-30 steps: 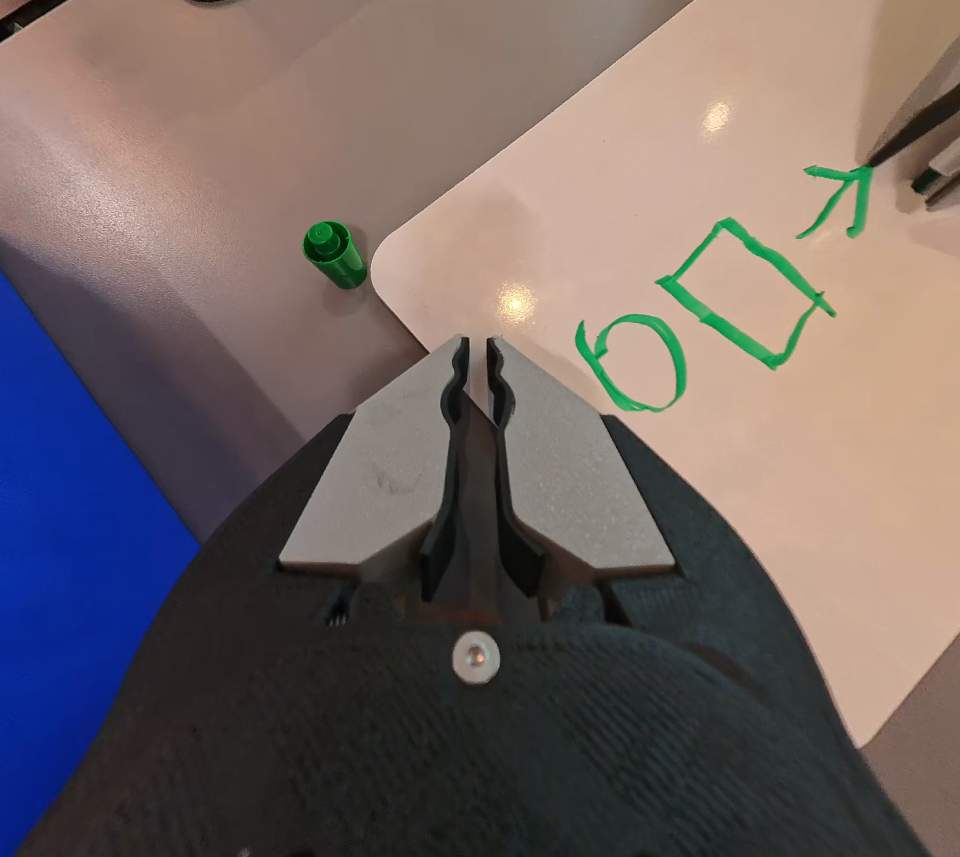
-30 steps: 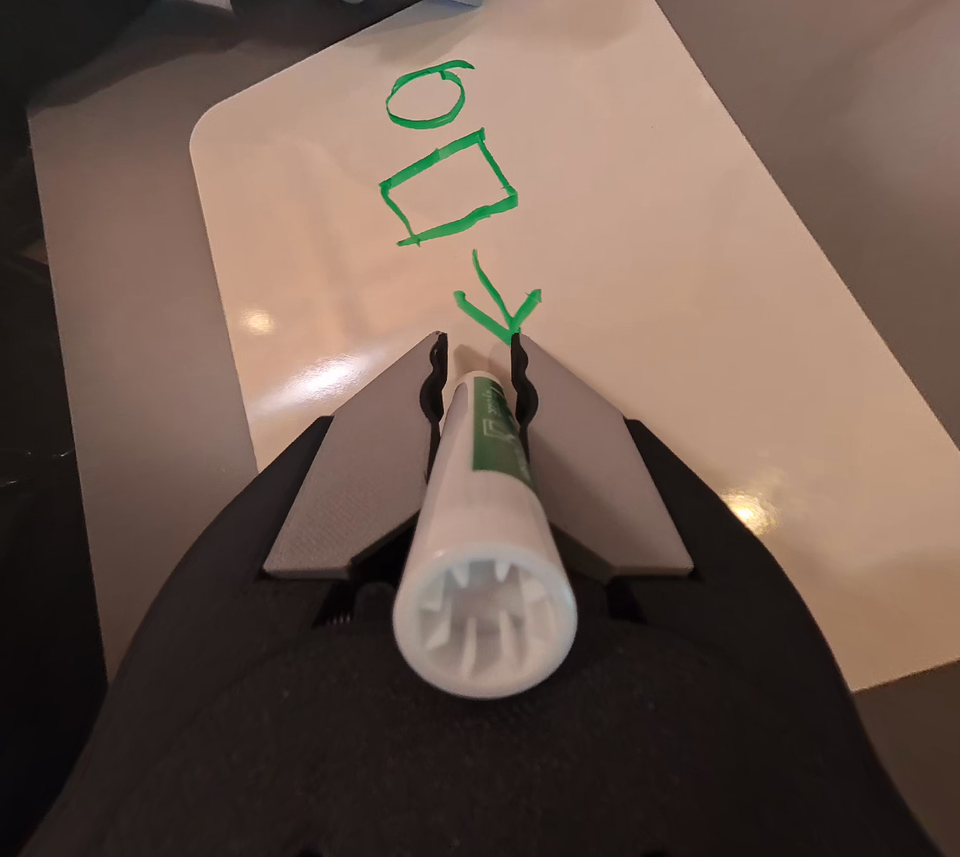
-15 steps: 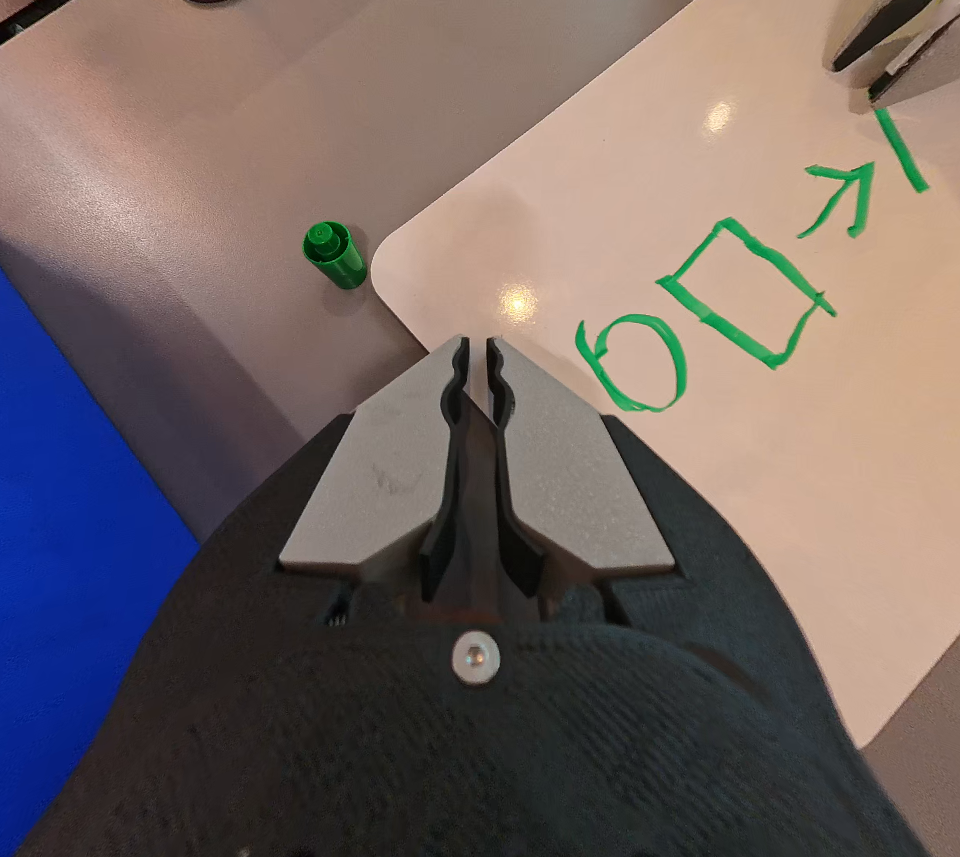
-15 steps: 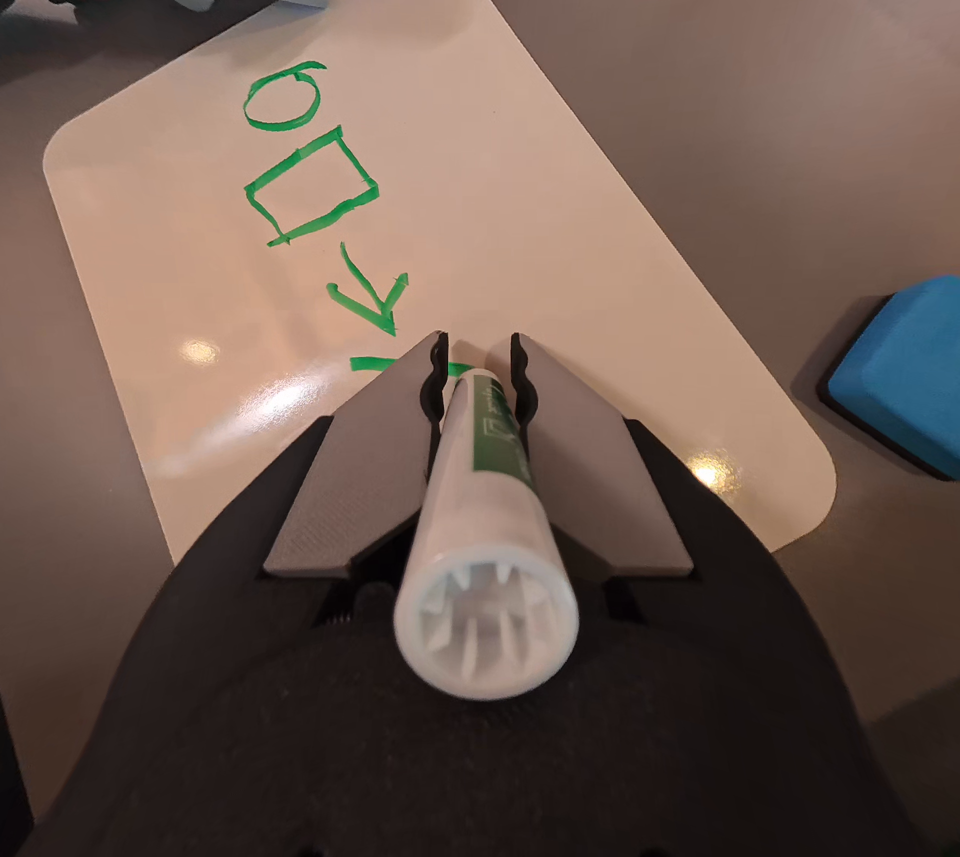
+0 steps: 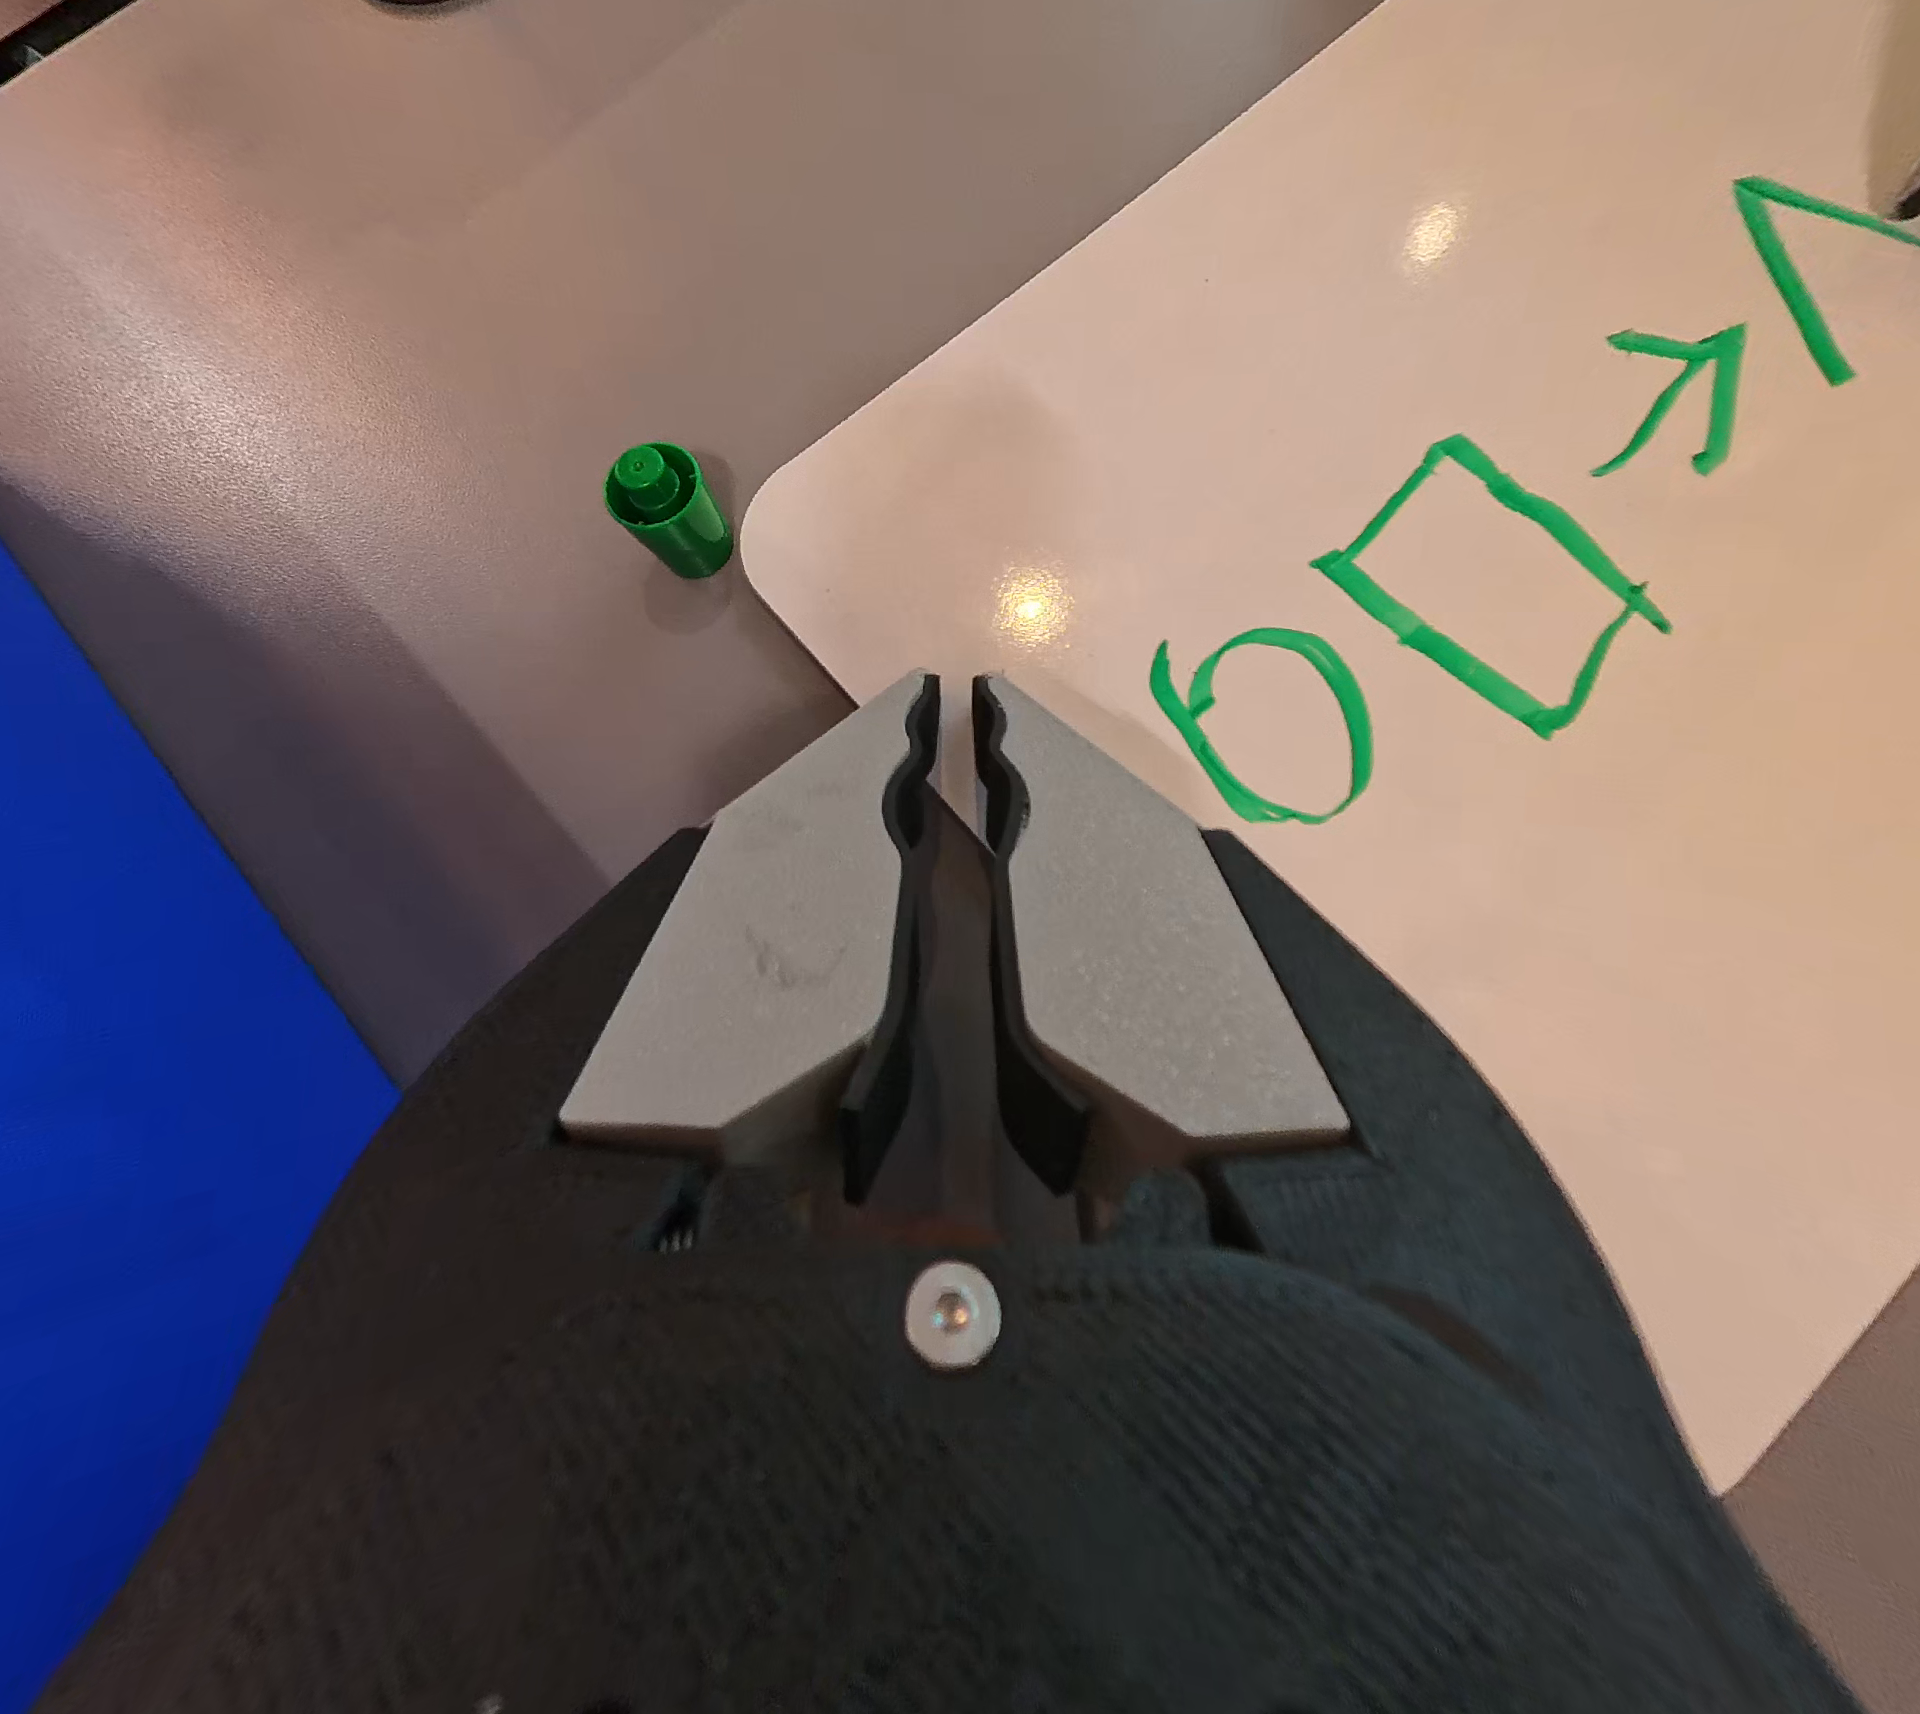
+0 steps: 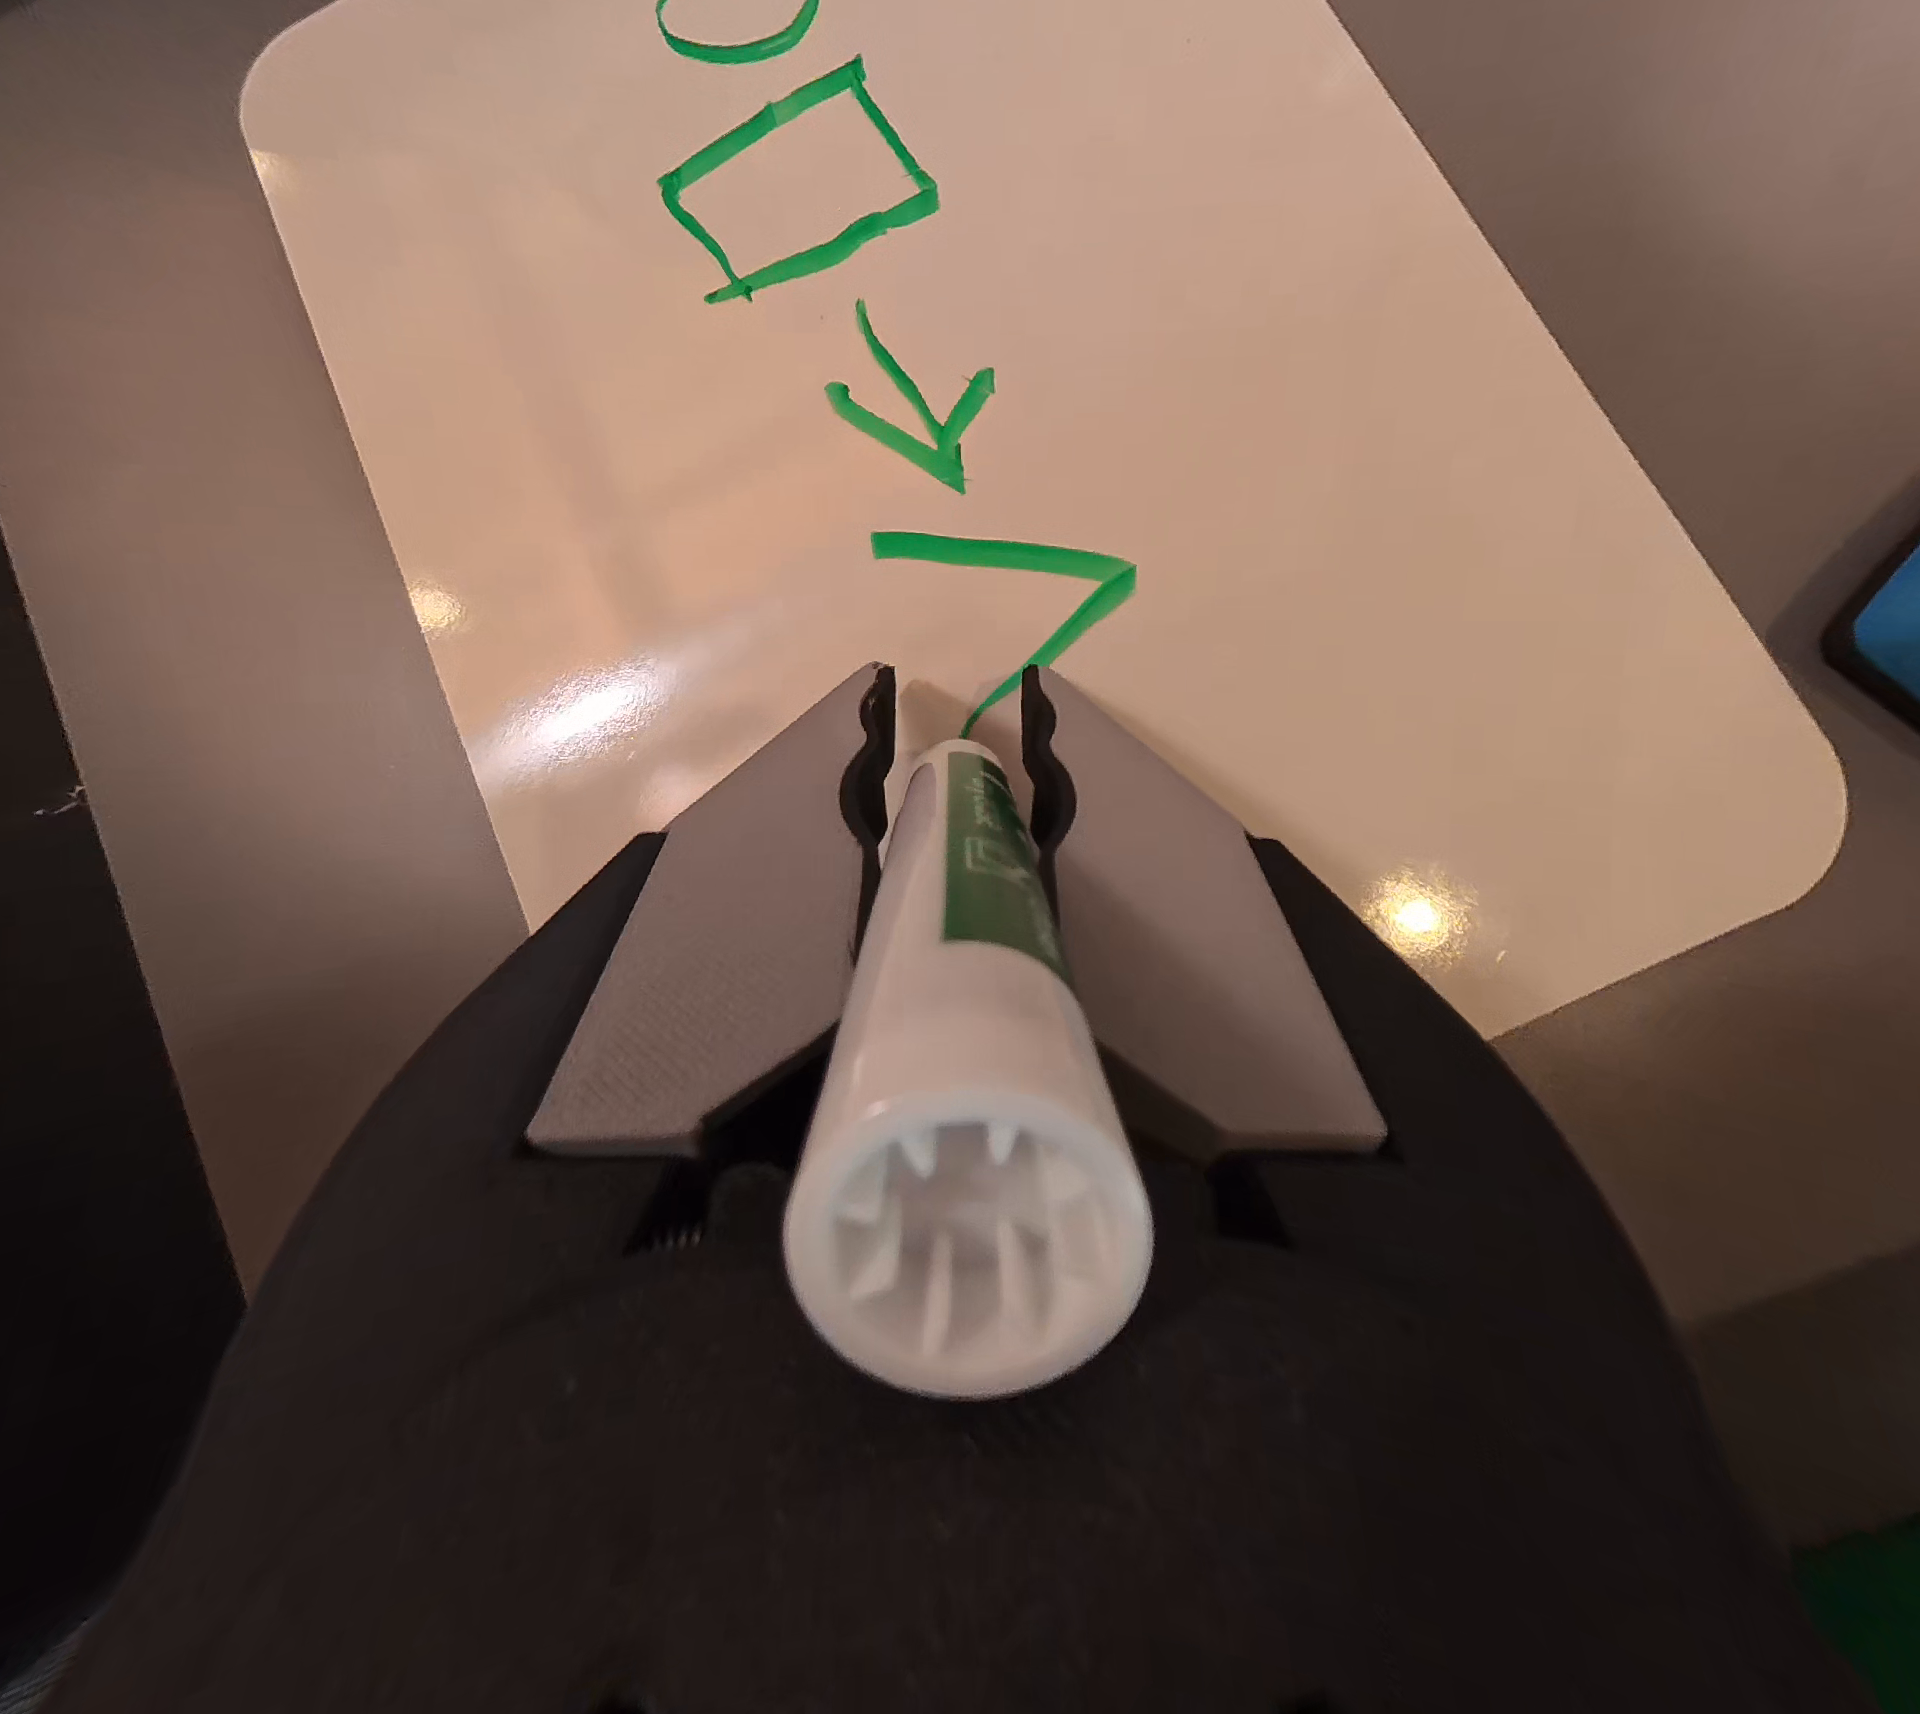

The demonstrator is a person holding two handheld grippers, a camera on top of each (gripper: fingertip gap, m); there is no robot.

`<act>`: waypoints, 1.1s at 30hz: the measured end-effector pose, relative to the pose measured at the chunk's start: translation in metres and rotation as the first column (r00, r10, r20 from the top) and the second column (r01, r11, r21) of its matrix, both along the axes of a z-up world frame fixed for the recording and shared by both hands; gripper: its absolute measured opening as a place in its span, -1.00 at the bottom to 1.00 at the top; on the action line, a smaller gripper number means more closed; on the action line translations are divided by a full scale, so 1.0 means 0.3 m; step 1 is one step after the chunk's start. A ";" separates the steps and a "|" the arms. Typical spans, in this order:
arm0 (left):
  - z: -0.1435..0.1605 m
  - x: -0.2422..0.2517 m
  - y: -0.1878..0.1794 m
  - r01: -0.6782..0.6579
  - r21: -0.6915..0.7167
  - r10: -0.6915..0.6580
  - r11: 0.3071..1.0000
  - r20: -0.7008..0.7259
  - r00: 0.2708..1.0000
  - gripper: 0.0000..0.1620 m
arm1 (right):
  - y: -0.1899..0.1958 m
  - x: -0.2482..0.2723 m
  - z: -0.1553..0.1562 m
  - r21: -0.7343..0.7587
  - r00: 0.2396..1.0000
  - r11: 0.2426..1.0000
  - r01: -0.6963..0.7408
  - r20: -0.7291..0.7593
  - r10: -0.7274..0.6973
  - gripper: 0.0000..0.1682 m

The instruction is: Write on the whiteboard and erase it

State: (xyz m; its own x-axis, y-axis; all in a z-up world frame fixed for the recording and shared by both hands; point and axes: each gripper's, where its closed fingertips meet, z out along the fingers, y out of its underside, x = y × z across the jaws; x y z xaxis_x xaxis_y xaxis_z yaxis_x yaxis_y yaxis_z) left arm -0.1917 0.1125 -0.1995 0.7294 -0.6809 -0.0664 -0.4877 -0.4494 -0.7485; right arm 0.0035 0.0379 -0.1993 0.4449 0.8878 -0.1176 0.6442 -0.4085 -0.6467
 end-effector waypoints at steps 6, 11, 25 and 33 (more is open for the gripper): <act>0.000 0.001 0.000 0.000 0.003 0.000 1.000 -0.003 1.000 -0.95 | 0.016 -0.039 0.000 -0.009 1.000 1.000 -0.017 0.011 0.017 -0.72; 0.000 0.001 0.000 -0.001 0.000 0.001 1.000 0.000 1.000 -0.95 | 0.005 -0.159 0.000 -0.012 0.996 0.996 -0.092 0.017 0.092 -0.72; -0.001 0.005 -0.005 0.007 -0.002 -0.007 1.000 0.003 1.000 -0.94 | 0.155 -0.152 0.197 0.101 0.961 0.991 0.090 -0.271 -0.060 -0.73; -0.001 0.005 -0.004 0.005 -0.007 -0.005 1.000 0.009 1.000 -0.93 | 0.189 -0.224 0.252 0.088 0.890 0.993 0.085 -0.454 -0.035 -0.72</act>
State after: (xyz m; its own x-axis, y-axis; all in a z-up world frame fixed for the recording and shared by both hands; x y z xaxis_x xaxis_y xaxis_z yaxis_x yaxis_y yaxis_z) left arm -0.1903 0.1112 -0.1998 0.7267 -0.6848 -0.0544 -0.4827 -0.4527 -0.7497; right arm -0.0636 0.0945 -0.1238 0.4184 0.8792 -0.2281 0.2491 -0.3525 -0.9020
